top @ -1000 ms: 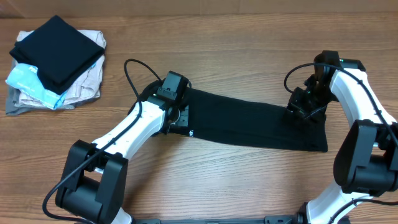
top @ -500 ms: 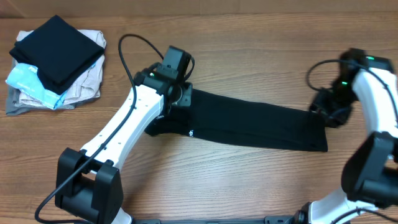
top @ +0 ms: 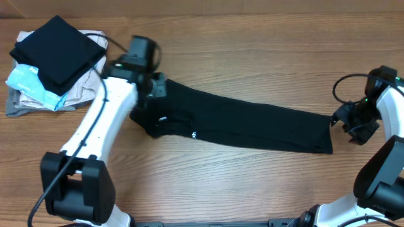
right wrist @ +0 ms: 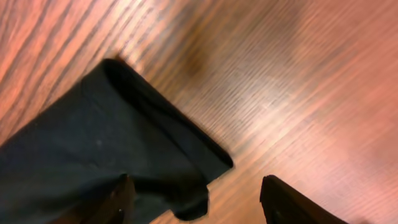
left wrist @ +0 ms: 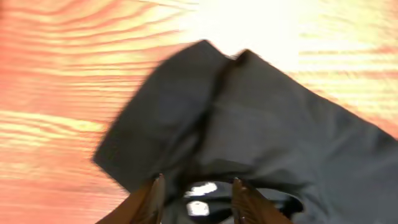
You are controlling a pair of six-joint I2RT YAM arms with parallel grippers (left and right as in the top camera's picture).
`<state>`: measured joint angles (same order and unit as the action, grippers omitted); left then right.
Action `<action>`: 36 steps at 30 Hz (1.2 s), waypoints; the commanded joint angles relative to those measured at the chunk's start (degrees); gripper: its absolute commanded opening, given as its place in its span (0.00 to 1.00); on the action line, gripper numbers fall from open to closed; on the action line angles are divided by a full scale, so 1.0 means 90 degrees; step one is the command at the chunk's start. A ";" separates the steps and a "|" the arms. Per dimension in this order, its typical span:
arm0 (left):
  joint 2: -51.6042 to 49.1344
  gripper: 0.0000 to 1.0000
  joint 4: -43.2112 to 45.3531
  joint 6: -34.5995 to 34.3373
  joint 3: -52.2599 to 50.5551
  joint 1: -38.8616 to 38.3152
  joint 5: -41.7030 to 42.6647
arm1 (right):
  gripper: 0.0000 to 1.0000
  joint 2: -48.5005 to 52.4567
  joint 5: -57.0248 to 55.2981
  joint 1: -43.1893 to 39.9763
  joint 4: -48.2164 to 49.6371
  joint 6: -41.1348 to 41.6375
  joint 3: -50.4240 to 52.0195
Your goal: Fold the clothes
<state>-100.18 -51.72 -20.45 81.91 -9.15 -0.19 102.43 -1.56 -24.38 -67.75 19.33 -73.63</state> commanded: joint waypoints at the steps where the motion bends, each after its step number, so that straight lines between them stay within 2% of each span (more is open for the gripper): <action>1: 0.0102 0.42 -0.0015 -0.0061 0.0095 0.0301 0.0294 | 0.69 -0.0058 0.0379 0.0005 0.0287 -0.0444 0.0313; 6: 0.0102 0.47 -0.0010 -0.0058 0.0095 0.0597 0.0287 | 0.66 -0.0056 0.0374 0.0005 0.0641 -0.0539 0.0680; 14: 0.0102 0.49 0.0265 -0.0058 0.0095 0.0629 0.0277 | 0.69 -0.0056 0.0476 0.0104 0.1477 -0.0651 0.1545; 24: 0.0102 0.54 0.0270 -0.0058 0.0095 0.0641 0.0005 | 0.67 -0.0056 0.0474 0.0345 0.1994 -0.0818 0.1637; 26: 0.0102 0.54 0.0238 -0.0049 0.0095 0.0641 -0.0053 | 0.68 -0.0056 0.0471 0.0345 0.1977 -0.0821 0.1637; 30: 0.0102 0.55 0.0240 -0.0039 0.0095 0.0641 -0.0046 | 0.77 -0.0056 0.0364 0.0345 0.1948 -0.0828 0.1639; 35: 0.0102 0.57 0.0233 -0.0036 0.0095 0.0641 -0.0051 | 0.68 -0.0051 0.0015 0.0345 0.2023 -0.0826 0.1639; 36: 0.0102 0.62 0.0238 -0.0039 0.0095 0.0641 -0.0051 | 0.68 -0.0049 0.0163 0.0345 0.2045 -0.0826 0.1639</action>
<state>-100.18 -49.71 -20.64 81.91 -3.66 0.16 102.43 0.47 -21.37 -49.95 11.94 -59.18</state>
